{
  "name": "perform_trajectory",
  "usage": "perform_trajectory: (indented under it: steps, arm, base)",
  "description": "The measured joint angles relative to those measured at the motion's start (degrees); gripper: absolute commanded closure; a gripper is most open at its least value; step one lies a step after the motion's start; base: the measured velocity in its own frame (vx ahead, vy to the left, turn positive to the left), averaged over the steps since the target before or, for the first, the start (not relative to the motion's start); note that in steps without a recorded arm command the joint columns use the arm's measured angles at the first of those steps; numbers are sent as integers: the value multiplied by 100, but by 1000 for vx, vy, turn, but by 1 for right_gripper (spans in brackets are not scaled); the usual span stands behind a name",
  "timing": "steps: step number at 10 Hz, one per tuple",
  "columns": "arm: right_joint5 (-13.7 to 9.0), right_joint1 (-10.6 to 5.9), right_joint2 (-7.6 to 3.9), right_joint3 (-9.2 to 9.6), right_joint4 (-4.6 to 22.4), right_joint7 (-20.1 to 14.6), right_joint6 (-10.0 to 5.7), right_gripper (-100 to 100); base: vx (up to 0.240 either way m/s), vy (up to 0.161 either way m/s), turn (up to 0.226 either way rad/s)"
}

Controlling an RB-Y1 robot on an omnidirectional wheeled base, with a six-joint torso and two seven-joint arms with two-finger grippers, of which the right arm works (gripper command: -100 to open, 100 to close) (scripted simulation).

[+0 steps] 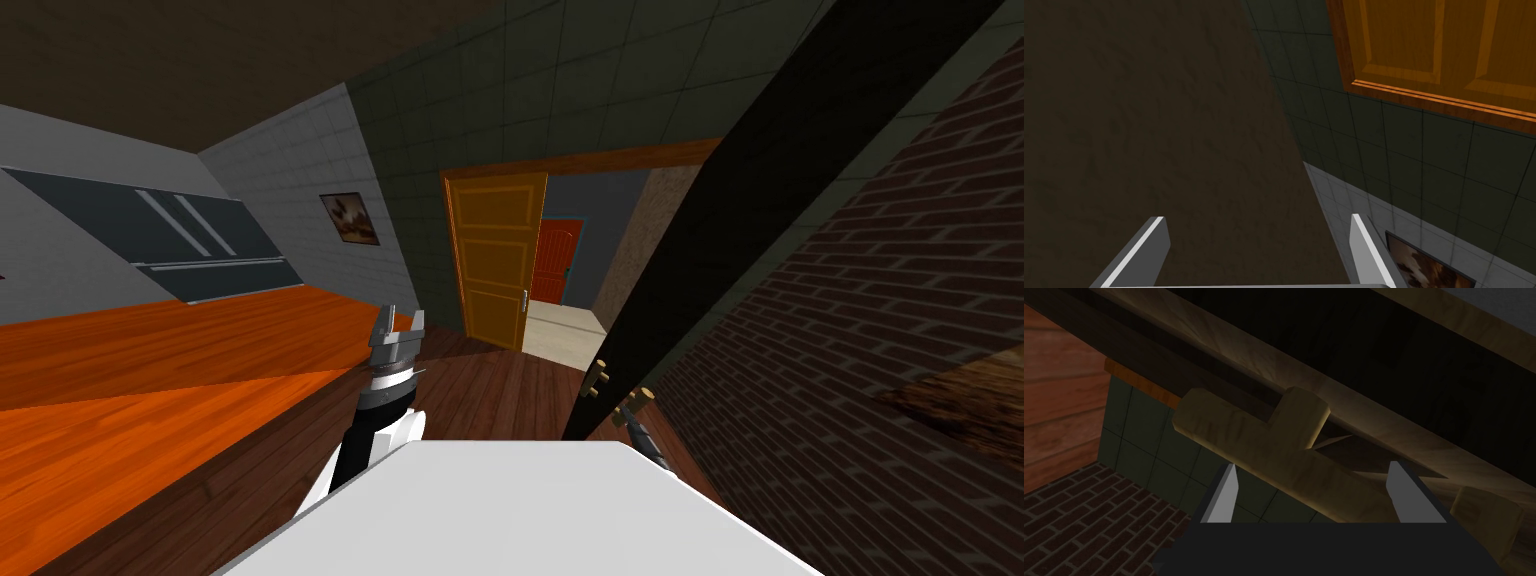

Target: Pull the door open

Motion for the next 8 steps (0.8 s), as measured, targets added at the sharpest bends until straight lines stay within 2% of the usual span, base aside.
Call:
perform_trajectory:
  steps: [1,2,3,4,5,6,8]
  arm:
    - [4,-73,-11,9,150,-10,-72,100]
    - [0,60,-8,1,-59,-5,-7,100]
    - [4,-24,-7,8,84,-8,-63,100]
    - [3,-25,-16,9,110,-18,-84,100]
    - [2,63,-3,2,-51,-1,-22,100]
    - [3,20,1,4,25,3,-52,100]
    - [3,87,0,7,-93,8,13,100]
  base:
    - [6,-2,6]
    - [0,0,0]
    - [-1,1,14]
    - [0,0,0]
    - [0,0,0]
    - [-5,-6,4]
    - [-48,-27,36]
